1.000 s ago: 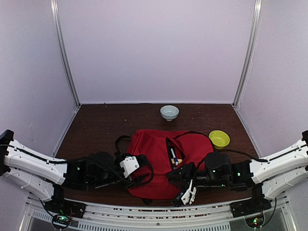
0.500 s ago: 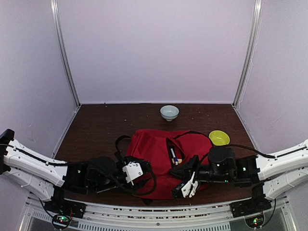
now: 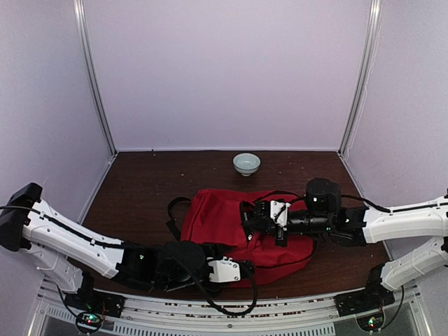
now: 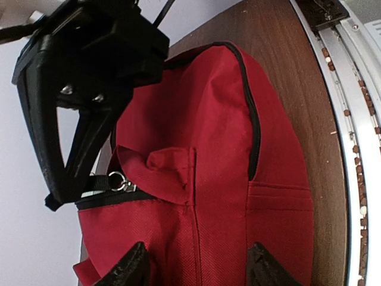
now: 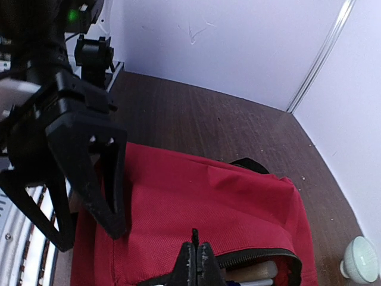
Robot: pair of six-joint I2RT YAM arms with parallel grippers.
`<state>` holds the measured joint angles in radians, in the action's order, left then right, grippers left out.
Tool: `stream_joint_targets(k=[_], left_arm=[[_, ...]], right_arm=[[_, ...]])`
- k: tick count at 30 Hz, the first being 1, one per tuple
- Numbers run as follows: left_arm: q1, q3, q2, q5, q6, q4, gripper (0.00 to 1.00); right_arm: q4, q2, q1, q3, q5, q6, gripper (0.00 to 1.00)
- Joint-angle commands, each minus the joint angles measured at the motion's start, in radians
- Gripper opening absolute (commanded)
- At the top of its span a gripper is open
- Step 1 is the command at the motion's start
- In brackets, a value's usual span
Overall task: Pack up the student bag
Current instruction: Hold the lower front pocket of the student bag.
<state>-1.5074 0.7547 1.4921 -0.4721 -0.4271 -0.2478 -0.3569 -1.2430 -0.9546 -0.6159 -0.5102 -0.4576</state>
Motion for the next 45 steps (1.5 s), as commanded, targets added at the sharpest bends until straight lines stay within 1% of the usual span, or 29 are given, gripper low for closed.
stream_joint_targets(k=[1,3,5,8,10,12,15,17,18,20,22,23,26,31,35,39,42,45], left_arm=[[-0.002,0.035,0.051,-0.034,-0.069,-0.004,0.57],[-0.002,0.035,0.077,-0.105,-0.093,-0.009,0.58],[0.001,0.034,0.094,-0.175,-0.107,-0.021,0.62],[0.014,0.023,0.112,-0.193,-0.102,-0.058,0.68],[0.013,0.023,0.143,-0.23,-0.114,-0.076,0.69],[0.013,0.042,0.178,-0.277,-0.14,-0.077,0.66],[0.016,0.058,0.217,-0.349,-0.168,-0.101,0.56],[0.019,0.055,0.225,-0.365,-0.166,-0.11,0.49],[0.02,0.054,0.228,-0.367,-0.162,-0.11,0.43],[0.019,0.058,0.229,-0.364,-0.151,-0.104,0.26],[0.019,0.07,0.229,-0.35,-0.142,-0.089,0.03],[0.018,0.073,0.229,-0.344,-0.137,-0.091,0.0],[0.011,0.07,0.232,-0.308,-0.136,-0.112,0.0],[-0.024,0.077,0.235,-0.309,-0.168,-0.122,0.0],[-0.042,0.074,0.21,-0.286,-0.176,-0.111,0.0],[-0.053,0.058,0.18,-0.276,-0.171,-0.099,0.0],[-0.058,0.038,0.15,-0.28,-0.147,-0.085,0.0],[-0.06,0.008,0.112,-0.264,-0.104,-0.066,0.0]], right_arm=[[-0.243,-0.073,0.048,-0.028,-0.141,0.313,0.0],[-0.301,-0.101,0.061,-0.027,-0.155,0.373,0.0],[-0.337,-0.118,0.065,-0.022,-0.161,0.408,0.0],[-0.381,-0.136,0.072,-0.013,-0.149,0.462,0.0],[-0.394,-0.143,0.079,-0.01,-0.141,0.496,0.0],[-0.387,-0.139,0.084,-0.011,-0.133,0.51,0.0],[-0.357,-0.122,0.086,-0.004,-0.115,0.5,0.0],[-0.344,-0.111,0.088,0.001,-0.106,0.486,0.0],[-0.336,-0.108,0.089,0.002,-0.102,0.48,0.0],[-0.316,-0.104,0.092,0.0,-0.093,0.472,0.0],[-0.304,-0.111,0.101,-0.007,-0.08,0.471,0.0],[-0.3,-0.117,0.108,-0.013,-0.077,0.473,0.0],[-0.293,-0.15,0.133,-0.045,-0.069,0.485,0.0],[-0.289,-0.235,0.198,-0.123,-0.041,0.542,0.0],[-0.305,-0.299,0.237,-0.192,-0.01,0.583,0.0],[-0.307,-0.348,0.281,-0.254,0.002,0.584,0.0],[-0.313,-0.364,0.316,-0.271,-0.011,0.604,0.0],[-0.27,-0.325,0.305,-0.26,-0.036,0.581,0.0]])
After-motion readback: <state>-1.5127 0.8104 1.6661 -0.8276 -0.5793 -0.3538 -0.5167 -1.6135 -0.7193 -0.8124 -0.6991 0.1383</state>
